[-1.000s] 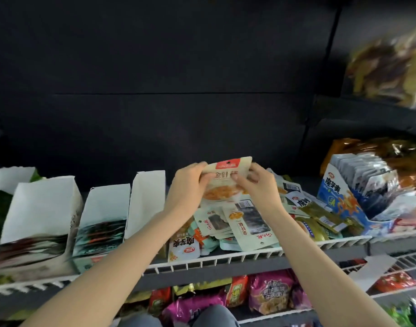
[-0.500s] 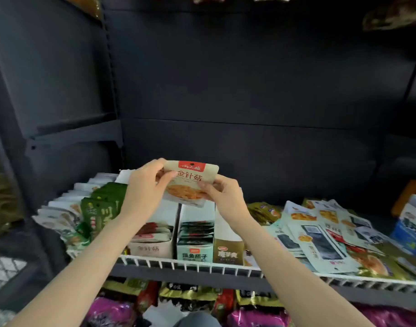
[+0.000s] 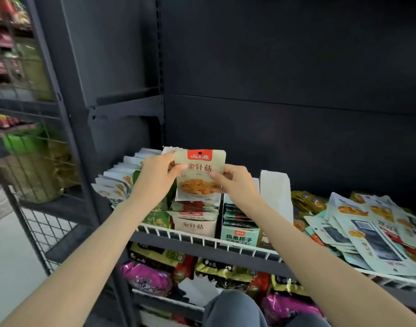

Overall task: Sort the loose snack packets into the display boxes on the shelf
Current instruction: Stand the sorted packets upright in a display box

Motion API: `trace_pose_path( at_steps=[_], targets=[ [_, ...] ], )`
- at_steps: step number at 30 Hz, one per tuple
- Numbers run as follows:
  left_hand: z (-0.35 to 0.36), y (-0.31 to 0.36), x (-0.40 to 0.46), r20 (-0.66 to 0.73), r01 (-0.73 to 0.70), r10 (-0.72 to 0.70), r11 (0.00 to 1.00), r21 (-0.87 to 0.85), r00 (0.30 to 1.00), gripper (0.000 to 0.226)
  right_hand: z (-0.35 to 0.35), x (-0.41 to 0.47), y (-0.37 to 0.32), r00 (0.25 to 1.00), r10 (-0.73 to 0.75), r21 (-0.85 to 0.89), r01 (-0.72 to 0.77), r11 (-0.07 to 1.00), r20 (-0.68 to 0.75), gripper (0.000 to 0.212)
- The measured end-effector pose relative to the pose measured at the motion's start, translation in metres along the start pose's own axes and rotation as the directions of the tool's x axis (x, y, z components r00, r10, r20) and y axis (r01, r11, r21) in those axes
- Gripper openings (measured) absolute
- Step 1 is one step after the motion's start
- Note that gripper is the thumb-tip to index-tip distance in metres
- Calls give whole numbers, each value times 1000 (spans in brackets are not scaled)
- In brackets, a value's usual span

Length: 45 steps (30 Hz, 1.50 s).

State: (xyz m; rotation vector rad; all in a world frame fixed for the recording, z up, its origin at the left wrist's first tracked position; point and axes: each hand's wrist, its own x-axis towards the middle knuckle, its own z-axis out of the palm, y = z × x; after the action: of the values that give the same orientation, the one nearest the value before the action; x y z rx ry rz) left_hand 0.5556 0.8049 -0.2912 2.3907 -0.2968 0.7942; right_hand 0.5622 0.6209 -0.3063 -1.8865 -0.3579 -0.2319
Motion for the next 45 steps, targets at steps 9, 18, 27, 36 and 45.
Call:
trace_pose_path(
  at_steps=[9, 18, 27, 36, 45],
  targets=[
    [-10, 7, -4, 192, -62, 33, 987, 148, 981, 17, -6, -7, 2, 999, -30, -457, 40, 889, 28, 30],
    [0, 7, -13, 432, -340, 118, 806, 484, 894, 29, -11, -8, 5, 983, 42, -520, 59, 852, 180, 15],
    [31, 63, -9, 278, -156, 172, 984, -80, 945, 16, -68, -29, 1, 1000, 18, -403, -9, 915, 21, 18],
    [157, 195, -5, 332, -140, 231, 951, -275, 914, 36, -201, -66, 79, 859, 240, -438, -448, 779, -451, 42],
    [283, 225, -14, 796, -134, 201, 979, -151, 571, 57, -244, -86, 129, 818, 524, -750, -497, 437, -237, 41]
  ],
)
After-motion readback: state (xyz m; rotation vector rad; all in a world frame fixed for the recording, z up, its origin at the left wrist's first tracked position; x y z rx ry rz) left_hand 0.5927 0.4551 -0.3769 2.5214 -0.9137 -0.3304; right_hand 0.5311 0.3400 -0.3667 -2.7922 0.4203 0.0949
